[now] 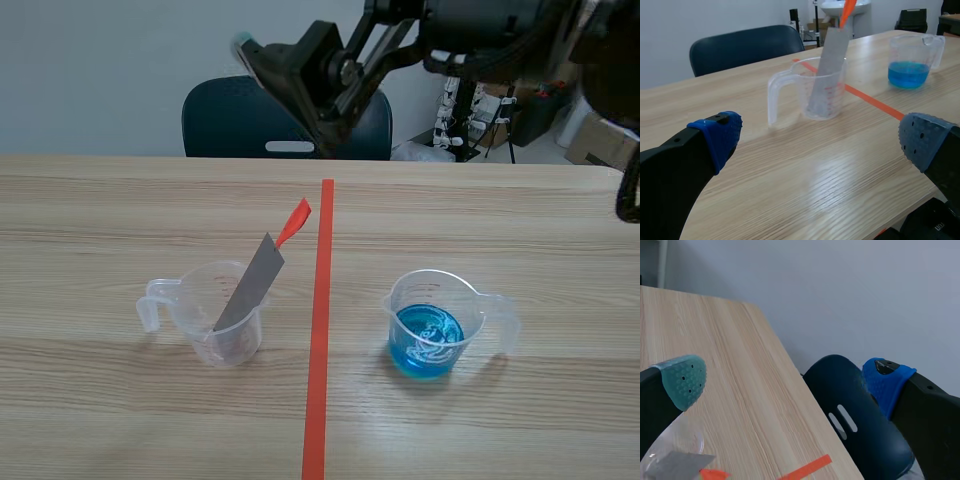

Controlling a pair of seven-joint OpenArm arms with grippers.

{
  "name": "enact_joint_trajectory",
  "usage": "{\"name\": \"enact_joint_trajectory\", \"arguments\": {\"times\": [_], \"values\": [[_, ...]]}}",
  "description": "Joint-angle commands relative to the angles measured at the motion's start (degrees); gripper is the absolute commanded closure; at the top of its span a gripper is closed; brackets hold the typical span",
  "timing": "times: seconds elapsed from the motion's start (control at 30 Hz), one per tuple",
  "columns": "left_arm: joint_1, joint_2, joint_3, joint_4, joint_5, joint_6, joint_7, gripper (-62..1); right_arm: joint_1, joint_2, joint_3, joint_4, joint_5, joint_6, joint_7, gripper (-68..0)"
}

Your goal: Do the redox reaction experiment. return to the home posture

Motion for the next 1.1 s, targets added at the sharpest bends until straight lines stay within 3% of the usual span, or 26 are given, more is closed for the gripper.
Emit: {"name": "enact_joint_trajectory", "arguments": {"times": [0.0,0.27,0.47,0.63,0.87,1.07], "values": [[2.47,-2.49,-0.07,2.82,-3.54,0.15,-1.20,-62.3,-1.25,0.96,2.19,1.97,0.46,-0.22,1.07,-67.9],[11.93,-13.92,-0.15,16.61,-18.91,0.26,5.88,-62.3,-13.46,3.50,14.62,7.78,0.46,-0.24,3.85,-67.9],[15.23,-22.14,-3.08,27.41,-25.73,0.31,14.40,-62.3,-23.08,3.48,23.96,9.75,0.46,-0.22,7.39,-67.9],[15.04,-28.57,-3.56,33.14,-29.07,0.31,20.06,-62.3,-29.92,3.48,29.29,9.75,0.44,-0.22,10.43,-67.9],[10.25,-34.60,-3.45,37.57,-29.35,-0.22,27.08,-62.3,-39.87,3.45,31.36,9.73,-2.23,-0.52,16.83,-67.9],[3.63,-37.11,-1.49,38.27,-29.31,-1.44,30.67,-62.3,-47.45,3.48,31.87,9.73,-7.19,-3.96,24.06,-67.9]]}}
